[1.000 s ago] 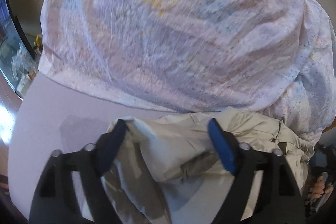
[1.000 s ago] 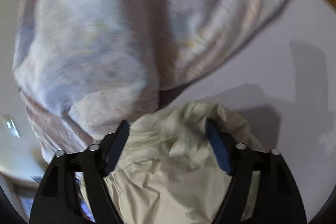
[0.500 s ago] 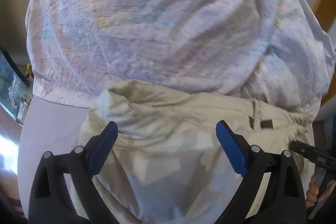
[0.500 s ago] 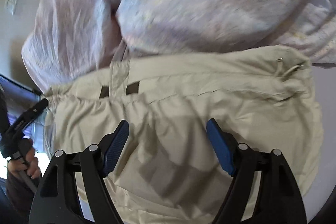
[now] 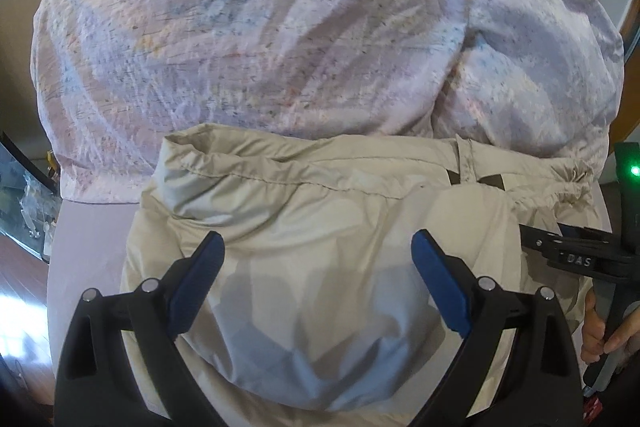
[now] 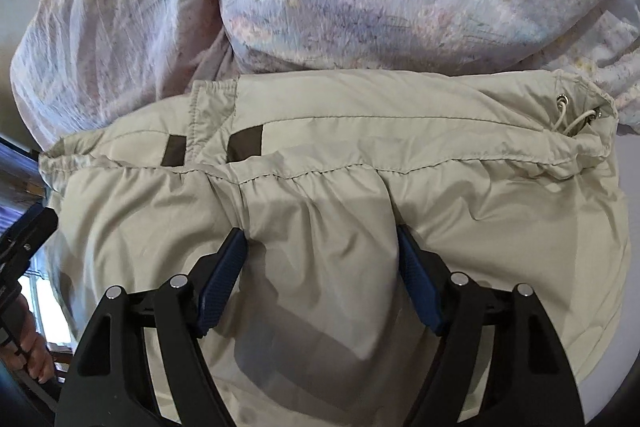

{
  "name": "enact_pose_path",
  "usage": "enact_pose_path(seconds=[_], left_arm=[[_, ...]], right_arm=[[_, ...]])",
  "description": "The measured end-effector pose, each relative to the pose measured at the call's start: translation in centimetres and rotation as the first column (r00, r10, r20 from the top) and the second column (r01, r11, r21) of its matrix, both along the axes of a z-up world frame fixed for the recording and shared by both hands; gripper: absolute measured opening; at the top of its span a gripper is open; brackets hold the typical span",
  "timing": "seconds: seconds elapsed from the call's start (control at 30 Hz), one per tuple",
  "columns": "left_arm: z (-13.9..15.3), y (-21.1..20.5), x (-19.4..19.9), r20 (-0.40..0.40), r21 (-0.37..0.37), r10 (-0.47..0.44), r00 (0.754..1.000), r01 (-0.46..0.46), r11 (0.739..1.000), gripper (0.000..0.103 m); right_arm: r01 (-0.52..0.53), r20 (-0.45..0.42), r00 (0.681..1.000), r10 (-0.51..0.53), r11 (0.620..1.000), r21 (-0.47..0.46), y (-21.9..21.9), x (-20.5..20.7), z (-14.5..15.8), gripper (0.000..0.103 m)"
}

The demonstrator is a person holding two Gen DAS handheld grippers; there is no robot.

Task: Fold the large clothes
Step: 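Release the hem and press the folded jacket flat with both grippers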

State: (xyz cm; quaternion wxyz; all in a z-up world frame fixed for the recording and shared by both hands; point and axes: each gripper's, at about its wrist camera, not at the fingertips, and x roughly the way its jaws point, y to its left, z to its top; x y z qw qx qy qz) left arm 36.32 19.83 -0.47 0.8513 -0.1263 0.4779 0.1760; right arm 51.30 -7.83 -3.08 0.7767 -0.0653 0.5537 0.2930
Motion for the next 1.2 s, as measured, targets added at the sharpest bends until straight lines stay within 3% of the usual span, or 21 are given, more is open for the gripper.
enact_pose_path(seconds=[0.13,0.27,0.47,0.53,0.67,0.8,0.9,1.0,1.07,1.13,1.2], left_arm=[[-0.1,-0.7,0.4,-0.008,0.008,-0.021,1.000,0.021,1.000,0.094],[0.1,-1.4,0.8,-0.006,0.014,-0.038,0.999,0.038,0.999,0.094],[0.3,-2.0,0.8,0.000,0.027,-0.049,0.999,0.049,0.998,0.094],[0.3,-2.0,0.8,-0.002,0.034,-0.045,0.999,0.046,0.998,0.094],[0.1,-1.9,0.7,-0.026,0.017,-0.035,0.999,0.035,0.999,0.094],[-0.1,-1.6,0.6,-0.029,0.012,-0.032,0.999,0.032,0.999,0.094],[-0.6,-1.2,0.6,-0.029,-0.005,-0.015,0.999,0.015,1.000,0.094],[-1.0,-0.9,0.5,-0.023,-0.012,0.000,1.000,0.000,1.000,0.094],[-1.1,-0.7,0.4,-0.020,-0.005,0.009,1.000,-0.009,1.000,0.094],[-1.4,-0.6,0.5,-0.022,0.005,0.019,1.000,-0.019,1.000,0.095],[-1.8,-0.4,0.5,-0.030,0.020,0.030,0.999,-0.029,0.999,0.095]], right_arm=[[-0.042,0.036,0.998,0.042,0.999,-0.005,2.6,-0.9,-0.1,0.017],[0.007,0.080,0.997,-0.011,0.999,0.042,3.1,0.1,2.0,0.010],[0.091,0.154,0.982,-0.107,0.990,0.108,3.8,2.2,5.0,0.009],[0.108,0.161,0.980,-0.120,0.991,0.081,4.6,2.4,4.4,0.009],[0.080,0.129,0.989,-0.073,0.996,-0.048,6.6,1.6,0.3,0.010],[0.033,0.137,0.990,-0.030,0.999,-0.027,6.5,0.5,-0.1,0.027],[0.017,0.169,0.985,-0.026,0.999,0.051,4.7,-1.0,1.5,0.066],[0.030,0.205,0.977,-0.063,0.987,0.161,1.7,-2.6,2.9,0.067],[0.058,0.217,0.972,-0.095,0.983,0.172,-0.4,-2.6,2.6,0.066],[0.085,0.224,0.968,-0.117,0.985,0.149,-1.8,-1.9,1.9,0.057],[0.108,0.186,0.973,-0.134,0.984,0.144,-3.2,-0.9,0.8,0.054]])
